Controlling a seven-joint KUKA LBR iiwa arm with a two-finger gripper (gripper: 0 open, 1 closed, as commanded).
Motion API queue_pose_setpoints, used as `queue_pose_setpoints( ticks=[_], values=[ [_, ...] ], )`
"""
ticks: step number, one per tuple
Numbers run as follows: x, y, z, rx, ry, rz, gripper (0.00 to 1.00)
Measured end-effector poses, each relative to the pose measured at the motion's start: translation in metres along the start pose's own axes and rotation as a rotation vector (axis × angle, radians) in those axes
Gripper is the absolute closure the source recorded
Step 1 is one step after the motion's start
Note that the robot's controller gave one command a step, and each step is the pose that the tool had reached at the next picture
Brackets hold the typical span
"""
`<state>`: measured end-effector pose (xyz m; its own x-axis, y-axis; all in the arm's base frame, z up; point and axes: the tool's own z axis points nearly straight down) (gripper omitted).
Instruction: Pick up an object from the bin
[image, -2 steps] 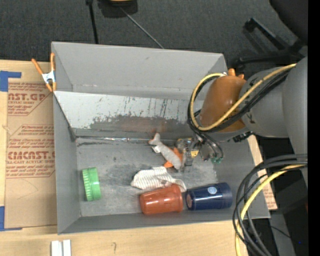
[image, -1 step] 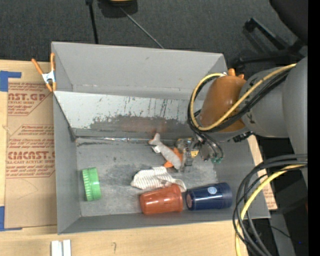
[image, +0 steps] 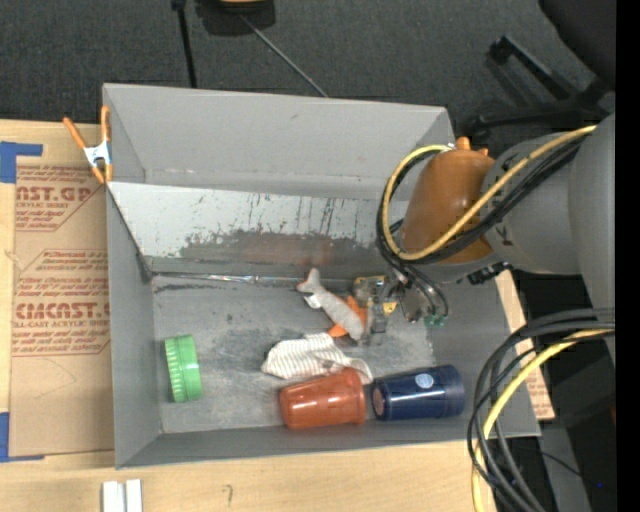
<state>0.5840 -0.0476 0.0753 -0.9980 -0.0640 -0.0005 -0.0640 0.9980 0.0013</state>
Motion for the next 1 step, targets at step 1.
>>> queue_pose_setpoints(
  ticks=[1],
  values=[
    [0.0026, 0.0003, -0.022, -0.001, 0.009, 0.0, 1.0]
  ],
)
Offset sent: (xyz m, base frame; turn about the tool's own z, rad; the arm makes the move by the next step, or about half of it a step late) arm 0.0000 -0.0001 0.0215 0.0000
